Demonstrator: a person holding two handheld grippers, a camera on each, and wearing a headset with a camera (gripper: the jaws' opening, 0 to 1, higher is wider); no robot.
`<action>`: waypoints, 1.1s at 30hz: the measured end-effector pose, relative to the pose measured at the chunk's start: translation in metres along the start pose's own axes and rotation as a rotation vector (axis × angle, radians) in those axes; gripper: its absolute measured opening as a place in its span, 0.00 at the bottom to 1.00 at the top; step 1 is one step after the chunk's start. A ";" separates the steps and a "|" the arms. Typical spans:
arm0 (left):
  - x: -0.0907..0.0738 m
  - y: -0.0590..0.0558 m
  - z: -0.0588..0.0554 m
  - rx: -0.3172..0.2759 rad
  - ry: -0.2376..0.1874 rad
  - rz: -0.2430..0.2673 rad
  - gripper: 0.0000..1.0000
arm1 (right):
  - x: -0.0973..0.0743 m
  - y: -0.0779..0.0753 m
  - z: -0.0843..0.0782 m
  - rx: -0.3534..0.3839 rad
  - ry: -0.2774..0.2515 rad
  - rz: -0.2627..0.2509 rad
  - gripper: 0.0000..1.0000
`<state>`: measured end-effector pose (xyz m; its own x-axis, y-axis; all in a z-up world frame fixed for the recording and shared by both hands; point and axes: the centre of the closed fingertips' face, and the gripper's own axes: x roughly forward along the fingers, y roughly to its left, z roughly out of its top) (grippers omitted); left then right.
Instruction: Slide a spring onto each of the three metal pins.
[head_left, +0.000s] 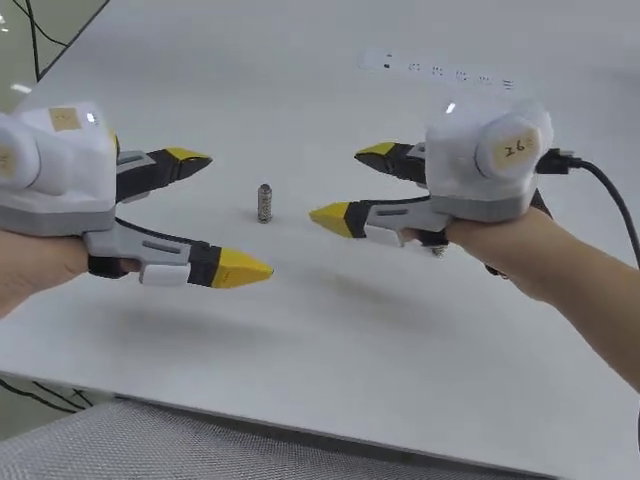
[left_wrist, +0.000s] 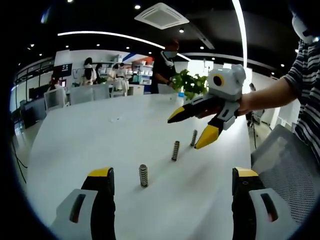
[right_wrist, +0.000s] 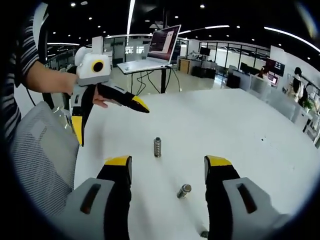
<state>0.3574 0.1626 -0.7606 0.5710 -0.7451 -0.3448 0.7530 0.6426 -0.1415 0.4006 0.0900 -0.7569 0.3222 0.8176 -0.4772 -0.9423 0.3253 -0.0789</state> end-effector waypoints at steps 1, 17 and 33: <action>0.001 0.000 0.001 0.002 0.001 -0.004 0.97 | -0.005 -0.002 -0.002 0.008 -0.005 -0.018 0.64; 0.004 -0.007 0.009 0.015 -0.008 -0.044 0.97 | -0.072 -0.009 -0.035 0.137 -0.120 -0.132 0.96; -0.007 -0.011 0.011 0.017 -0.022 -0.026 0.97 | -0.123 -0.015 -0.070 0.245 -0.143 -0.255 1.00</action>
<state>0.3492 0.1588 -0.7469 0.5586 -0.7651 -0.3203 0.7729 0.6202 -0.1337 0.3689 -0.0483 -0.7585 0.5694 0.7479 -0.3413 -0.7860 0.6169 0.0407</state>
